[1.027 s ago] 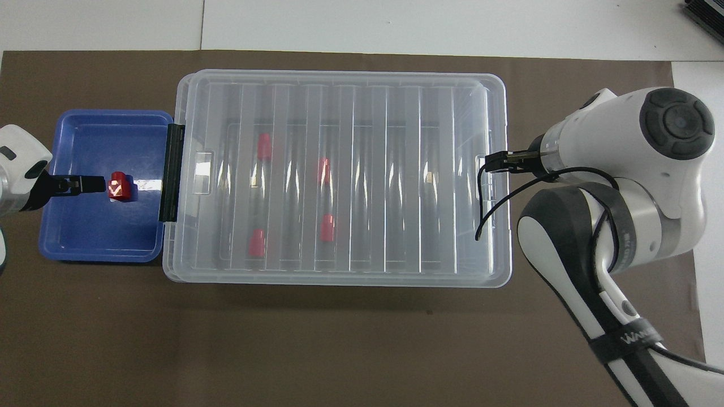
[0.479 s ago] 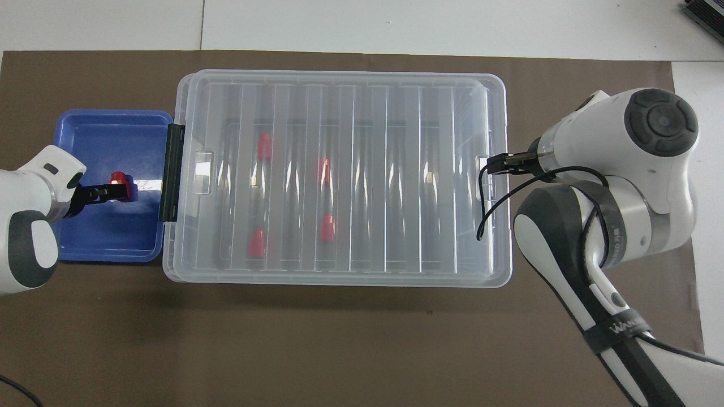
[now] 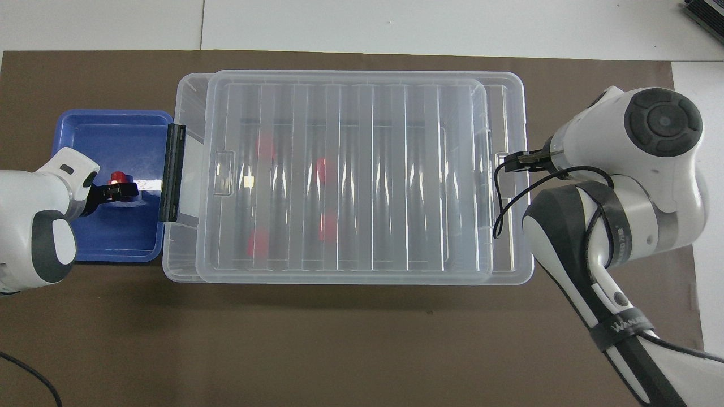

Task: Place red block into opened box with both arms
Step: 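Lift the block with the left gripper while the right gripper slides the lid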

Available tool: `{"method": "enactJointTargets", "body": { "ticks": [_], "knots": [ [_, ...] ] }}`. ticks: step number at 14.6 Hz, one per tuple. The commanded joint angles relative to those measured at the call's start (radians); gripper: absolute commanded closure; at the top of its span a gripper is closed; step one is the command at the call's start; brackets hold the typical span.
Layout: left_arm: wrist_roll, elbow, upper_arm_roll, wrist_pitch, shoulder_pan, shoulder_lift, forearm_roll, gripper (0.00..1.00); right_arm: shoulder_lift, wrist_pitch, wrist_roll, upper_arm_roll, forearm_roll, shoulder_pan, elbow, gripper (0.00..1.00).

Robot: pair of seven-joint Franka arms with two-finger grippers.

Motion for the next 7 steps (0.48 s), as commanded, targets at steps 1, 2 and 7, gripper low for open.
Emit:
{"method": "enactJointTargets", "body": {
  "ticks": [1,2,7],
  "knots": [
    [-0.023,0.003,-0.003,0.046,0.008,0.024,0.016,0.08,0.001,-0.014,-0.021,0.003,-0.049,-0.026,-0.001,0.00],
    [-0.024,0.003,-0.003,0.046,0.004,0.024,0.016,0.17,0.001,-0.015,-0.021,0.003,-0.056,-0.029,0.001,0.00],
    [-0.058,0.006,-0.003,0.042,-0.002,0.026,0.016,0.90,0.001,-0.037,-0.021,0.002,-0.082,-0.055,0.006,0.00]
  ]
}}
